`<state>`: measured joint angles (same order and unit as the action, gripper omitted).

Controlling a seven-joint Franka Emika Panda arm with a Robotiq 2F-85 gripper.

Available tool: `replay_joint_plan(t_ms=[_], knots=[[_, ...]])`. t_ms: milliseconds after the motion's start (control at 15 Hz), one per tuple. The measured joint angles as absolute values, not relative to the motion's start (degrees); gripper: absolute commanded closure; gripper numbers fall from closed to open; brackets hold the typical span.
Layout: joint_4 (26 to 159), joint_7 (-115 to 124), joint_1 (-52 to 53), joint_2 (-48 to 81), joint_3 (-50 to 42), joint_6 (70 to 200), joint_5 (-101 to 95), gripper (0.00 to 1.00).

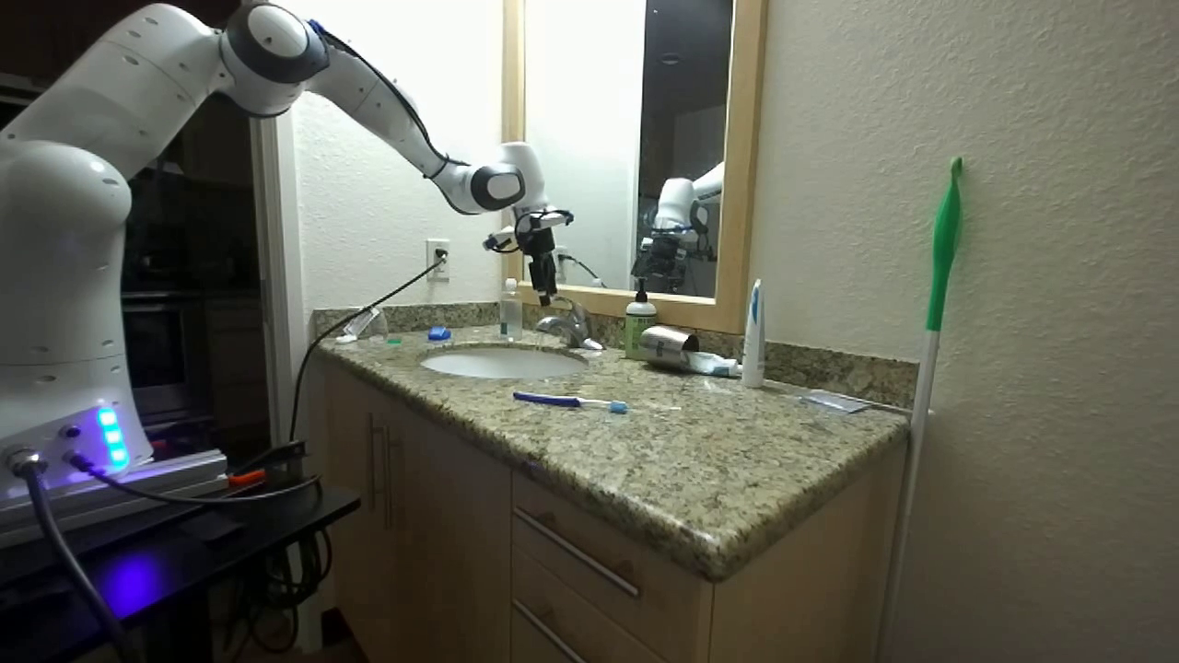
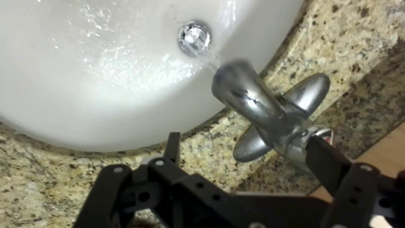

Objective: Open the faucet, take the toothbrush and put it on the table, pick it and put it back in the cup, then close the faucet

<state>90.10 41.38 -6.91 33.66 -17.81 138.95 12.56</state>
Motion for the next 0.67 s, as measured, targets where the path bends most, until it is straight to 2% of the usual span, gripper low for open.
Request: replay_joint_plan(t_ms=[333,667], knots=[[85.7,44.2,-7.8,35.9,-17.4,127.4,12.3,0.00],[82.5,46.0,-8.9,38.8,-16.9,126.0,12.3,0.00]])
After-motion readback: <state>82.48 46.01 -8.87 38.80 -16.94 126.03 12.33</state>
